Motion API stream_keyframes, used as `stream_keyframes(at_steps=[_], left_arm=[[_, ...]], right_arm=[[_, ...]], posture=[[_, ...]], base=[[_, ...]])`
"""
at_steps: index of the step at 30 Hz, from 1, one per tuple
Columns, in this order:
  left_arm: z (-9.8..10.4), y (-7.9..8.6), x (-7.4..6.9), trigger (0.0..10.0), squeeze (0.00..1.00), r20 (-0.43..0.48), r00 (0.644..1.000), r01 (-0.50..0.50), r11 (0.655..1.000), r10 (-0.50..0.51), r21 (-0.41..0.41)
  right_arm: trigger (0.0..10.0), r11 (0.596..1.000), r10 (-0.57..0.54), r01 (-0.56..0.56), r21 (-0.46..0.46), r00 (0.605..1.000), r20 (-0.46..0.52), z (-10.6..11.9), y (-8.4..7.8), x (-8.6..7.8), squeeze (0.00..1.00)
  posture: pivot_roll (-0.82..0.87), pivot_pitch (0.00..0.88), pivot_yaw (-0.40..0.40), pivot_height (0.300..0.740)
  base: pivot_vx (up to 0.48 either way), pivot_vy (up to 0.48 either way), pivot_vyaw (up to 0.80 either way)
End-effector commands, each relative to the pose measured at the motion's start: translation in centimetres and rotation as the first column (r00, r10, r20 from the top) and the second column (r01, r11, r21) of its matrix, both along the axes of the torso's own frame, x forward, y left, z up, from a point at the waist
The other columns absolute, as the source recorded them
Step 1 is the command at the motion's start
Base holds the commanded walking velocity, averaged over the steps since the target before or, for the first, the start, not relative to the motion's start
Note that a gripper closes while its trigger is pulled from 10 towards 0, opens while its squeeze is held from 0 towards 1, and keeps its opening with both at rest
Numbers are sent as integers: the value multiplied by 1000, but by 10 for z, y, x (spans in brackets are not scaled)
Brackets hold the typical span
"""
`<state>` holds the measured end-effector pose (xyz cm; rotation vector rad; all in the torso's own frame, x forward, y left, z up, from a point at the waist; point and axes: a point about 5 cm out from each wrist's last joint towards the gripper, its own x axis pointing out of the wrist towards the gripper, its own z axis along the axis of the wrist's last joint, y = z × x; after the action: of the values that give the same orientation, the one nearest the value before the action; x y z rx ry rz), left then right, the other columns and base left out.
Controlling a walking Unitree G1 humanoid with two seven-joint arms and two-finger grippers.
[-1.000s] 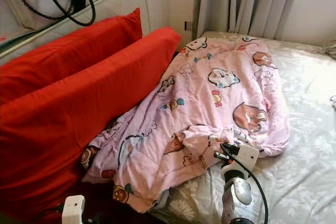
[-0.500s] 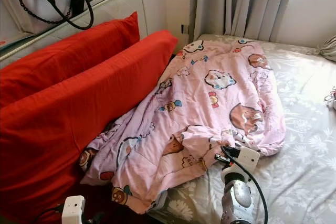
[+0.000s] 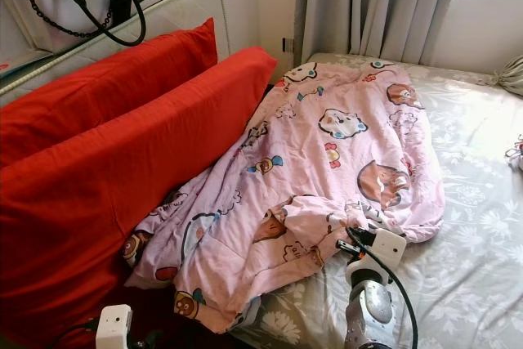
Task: Clean up the room
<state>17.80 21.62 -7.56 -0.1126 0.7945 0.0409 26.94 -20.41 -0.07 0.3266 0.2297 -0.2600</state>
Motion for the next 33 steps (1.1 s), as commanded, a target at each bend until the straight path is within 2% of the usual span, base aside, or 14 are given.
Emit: stream_keyframes(at_steps=[1,16,20,26,33], left_arm=[[-3,1,-7,10000,0,-22,1000,3,1000,-3,6],[-2,1,-4,10000,0,-14,1000,6,1000,-6,20],[-1,-7,4,10000,0,-13,1000,11,1000,-11,18],[0,-11,7,10000,0,-12,1000,16,1000,-16,14],[-1,-13,7,10000,0,-18,1000,19,1000,-19,4]], right_arm=[[10000,1000,-14,14,-9,1000,16,4,-1,3,0],[10000,1000,-26,27,-14,1000,10,4,-4,4,0],[10000,999,-46,46,-18,999,13,5,-6,4,0],[10000,999,-34,34,-19,999,15,6,-5,4,0],[10000,995,101,-101,-2,995,-16,-3,18,-1,0]], posture=[[61,0,52,740],[75,0,47,740],[75,0,48,740],[74,0,47,740],[70,7,47,740]], base=[[0,-255,0],[-232,-316,0],[-245,-347,0],[-247,-350,0],[-283,-295,0]])
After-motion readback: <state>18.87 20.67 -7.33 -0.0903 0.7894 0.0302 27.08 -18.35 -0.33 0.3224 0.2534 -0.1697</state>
